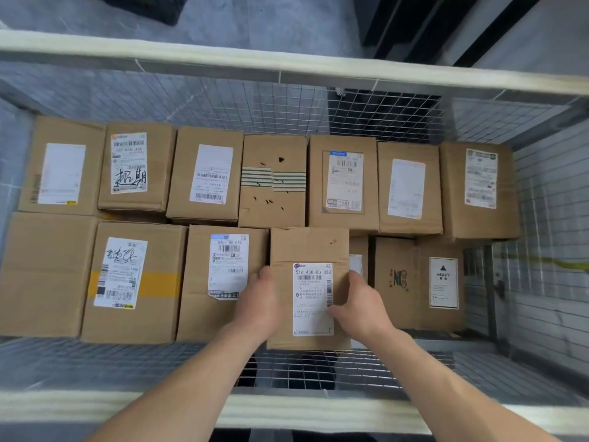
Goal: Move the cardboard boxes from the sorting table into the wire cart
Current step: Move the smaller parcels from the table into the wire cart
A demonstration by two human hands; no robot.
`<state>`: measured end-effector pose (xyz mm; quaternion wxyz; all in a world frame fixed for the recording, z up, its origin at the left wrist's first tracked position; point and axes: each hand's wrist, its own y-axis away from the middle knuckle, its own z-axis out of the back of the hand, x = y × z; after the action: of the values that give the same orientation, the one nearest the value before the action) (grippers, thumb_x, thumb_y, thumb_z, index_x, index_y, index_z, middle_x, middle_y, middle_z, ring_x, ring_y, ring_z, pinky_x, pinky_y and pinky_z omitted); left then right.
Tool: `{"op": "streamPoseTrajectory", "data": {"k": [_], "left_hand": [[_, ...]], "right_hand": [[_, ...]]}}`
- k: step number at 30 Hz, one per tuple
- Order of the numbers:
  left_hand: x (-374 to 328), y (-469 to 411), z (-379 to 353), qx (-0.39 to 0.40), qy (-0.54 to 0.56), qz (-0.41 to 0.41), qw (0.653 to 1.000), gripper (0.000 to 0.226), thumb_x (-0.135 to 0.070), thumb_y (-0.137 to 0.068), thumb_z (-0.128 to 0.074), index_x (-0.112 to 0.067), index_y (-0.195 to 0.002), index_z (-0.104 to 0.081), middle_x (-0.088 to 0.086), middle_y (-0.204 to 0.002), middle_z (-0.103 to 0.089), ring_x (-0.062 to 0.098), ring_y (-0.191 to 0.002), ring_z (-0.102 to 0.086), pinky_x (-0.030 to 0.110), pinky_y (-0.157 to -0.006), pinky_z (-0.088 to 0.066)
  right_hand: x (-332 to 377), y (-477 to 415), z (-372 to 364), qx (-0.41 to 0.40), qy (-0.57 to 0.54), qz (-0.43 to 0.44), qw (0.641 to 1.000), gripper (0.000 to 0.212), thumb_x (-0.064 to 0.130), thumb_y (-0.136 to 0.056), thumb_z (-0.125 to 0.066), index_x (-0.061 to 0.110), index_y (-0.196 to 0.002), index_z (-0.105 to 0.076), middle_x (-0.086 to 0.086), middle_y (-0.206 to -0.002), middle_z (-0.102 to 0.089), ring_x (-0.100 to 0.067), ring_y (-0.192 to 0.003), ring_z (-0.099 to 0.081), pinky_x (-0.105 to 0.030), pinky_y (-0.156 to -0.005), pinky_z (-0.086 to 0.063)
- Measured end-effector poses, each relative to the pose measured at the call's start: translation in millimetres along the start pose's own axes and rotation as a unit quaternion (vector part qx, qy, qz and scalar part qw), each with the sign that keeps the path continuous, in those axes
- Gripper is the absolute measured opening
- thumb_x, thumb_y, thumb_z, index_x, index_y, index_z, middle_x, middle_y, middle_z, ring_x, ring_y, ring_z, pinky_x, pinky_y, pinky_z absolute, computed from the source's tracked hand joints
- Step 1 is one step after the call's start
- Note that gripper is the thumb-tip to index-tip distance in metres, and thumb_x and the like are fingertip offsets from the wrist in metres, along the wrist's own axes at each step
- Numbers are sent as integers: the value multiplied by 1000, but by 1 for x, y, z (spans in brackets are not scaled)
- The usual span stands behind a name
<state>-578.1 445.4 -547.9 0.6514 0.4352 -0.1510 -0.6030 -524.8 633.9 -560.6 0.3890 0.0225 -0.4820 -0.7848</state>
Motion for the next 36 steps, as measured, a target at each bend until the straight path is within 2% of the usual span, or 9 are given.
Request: {"op": "streamPoseTrajectory", "data": {"k": [3,7,12,16,20,24,28,33,36], "left_hand": [[6,-7,-5,0,-23,2,1000,45,4,-89,-48,-6,-133,-45,13,-127,-54,27,-109,-58,35,-93,-50],[6,-12,-12,-7,-40,3,999,71,8,-89,-48,-3,-154,-22,16,-150,-38,27,-124,-54,30,-100,-45],[4,-13,-12,-3,-62,10,998,80,7,-89,-49,-2,-158,-9,18,-157,-26,29,-125,-54,29,-98,-46],[-1,-7,-3,10,-81,10,997,76,6,-90,-48,-3,-157,-13,16,-158,-25,28,-123,-56,28,-94,-46],[-12,11,17,9,-116,-20,993,58,-2,-90,-56,-6,-145,-39,9,-138,-41,26,-104,-61,31,-83,-52],[-39,41,49,2,-165,-61,984,55,-25,-94,-62,-11,-143,-43,6,-137,-46,24,-120,-51,37,-92,-50],[-76,81,86,-20,-208,-128,970,50,-36,-94,-62,-12,-136,-50,5,-139,-48,25,-126,-46,39,-97,-46],[-119,129,127,-69,-238,-221,943,56,-43,-92,-59,-15,-139,-47,2,-143,-46,23,-131,-42,37,-103,-41],[-146,159,148,-95,-250,-285,921,63,-47,-93,-59,-17,-146,-42,0,-147,-44,20,-138,-36,38,-114,-35]], "right_hand": [[-2,-12,-5,6,16,-1,1000,53,20,-85,-74,25,-128,-42,4,-116,-60,-16,-94,-56,-28,-74,-53],[-5,-22,-12,11,29,-14,999,51,20,-88,-72,25,-128,-41,6,-111,-56,-18,-93,-57,-34,-76,-59],[-5,-27,-16,12,40,-13,999,54,19,-88,-71,23,-132,-41,1,-120,-62,-19,-99,-59,-34,-82,-56],[-1,-20,-12,20,45,-4,999,59,23,-90,-70,24,-138,-37,1,-121,-63,-18,-93,-58,-32,-77,-57],[8,1,5,20,66,3,998,53,27,-88,-70,22,-132,-43,-1,-119,-65,-21,-94,-63,-33,-74,-59],[23,36,37,3,75,12,997,47,33,-88,-66,18,-130,-53,-2,-125,-62,-20,-94,-65,-33,-78,-56],[43,84,85,-37,94,38,994,48,46,-91,-61,19,-131,-58,-2,-140,-55,-20,-110,-62,-33,-88,-52],[60,151,142,-121,94,60,986,37,52,-88,-62,21,-108,-59,1,-120,-59,-20,-107,-59,-37,-88,-53],[64,195,170,-188,87,48,977,48,54,-89,-63,19,-123,-58,0,-131,-58,-20,-121,-55,-37,-97,-50]]}}
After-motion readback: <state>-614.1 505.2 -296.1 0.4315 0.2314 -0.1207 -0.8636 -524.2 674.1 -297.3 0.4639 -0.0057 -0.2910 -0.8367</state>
